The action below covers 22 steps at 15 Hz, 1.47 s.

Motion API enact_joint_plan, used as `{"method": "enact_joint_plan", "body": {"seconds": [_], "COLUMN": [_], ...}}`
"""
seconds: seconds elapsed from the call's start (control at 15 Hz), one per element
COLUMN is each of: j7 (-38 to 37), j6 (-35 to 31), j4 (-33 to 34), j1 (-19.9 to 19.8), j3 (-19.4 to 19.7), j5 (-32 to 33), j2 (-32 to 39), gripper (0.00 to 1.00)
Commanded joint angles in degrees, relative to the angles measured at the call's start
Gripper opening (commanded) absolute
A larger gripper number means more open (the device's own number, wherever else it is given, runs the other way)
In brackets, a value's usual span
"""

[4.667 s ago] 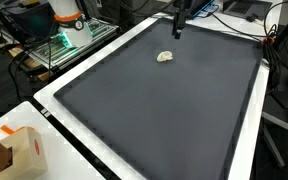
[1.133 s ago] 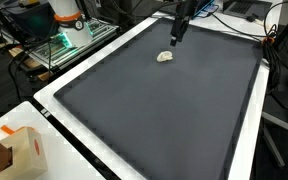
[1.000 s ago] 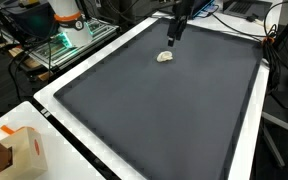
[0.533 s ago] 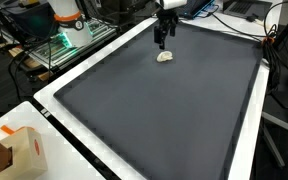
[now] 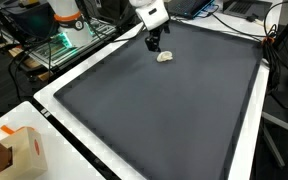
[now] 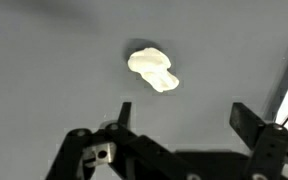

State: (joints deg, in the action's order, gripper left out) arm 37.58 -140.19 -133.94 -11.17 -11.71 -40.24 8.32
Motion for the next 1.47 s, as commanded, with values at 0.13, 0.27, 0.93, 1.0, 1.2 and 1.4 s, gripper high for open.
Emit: {"method": "enact_joint_plan", "body": {"seconds": [0.13, 0.27, 0.93, 1.0, 1.2, 1.4], "j7": [12.54, 15.3, 19.0, 18.97, 19.25, 19.07], "j6": [9.34, 11.89, 21.13, 22.36, 25.26, 27.7], "j4": [0.19, 0.92, 11.54, 13.14, 17.79, 22.36], "j1": [0.6, 0.61, 0.51, 0.5, 0.47, 0.88], "j3": [6.68, 8.29, 10.13, 10.08, 9.9, 9.67], "j5": [-7.26, -8.26, -6.13, -5.49, -3.67, -0.09], "j2": [1.99, 3.32, 14.68, 15.94, 19.48, 22.49], "gripper": [1.0, 1.0, 1.0, 1.0, 1.0, 1.0]}}
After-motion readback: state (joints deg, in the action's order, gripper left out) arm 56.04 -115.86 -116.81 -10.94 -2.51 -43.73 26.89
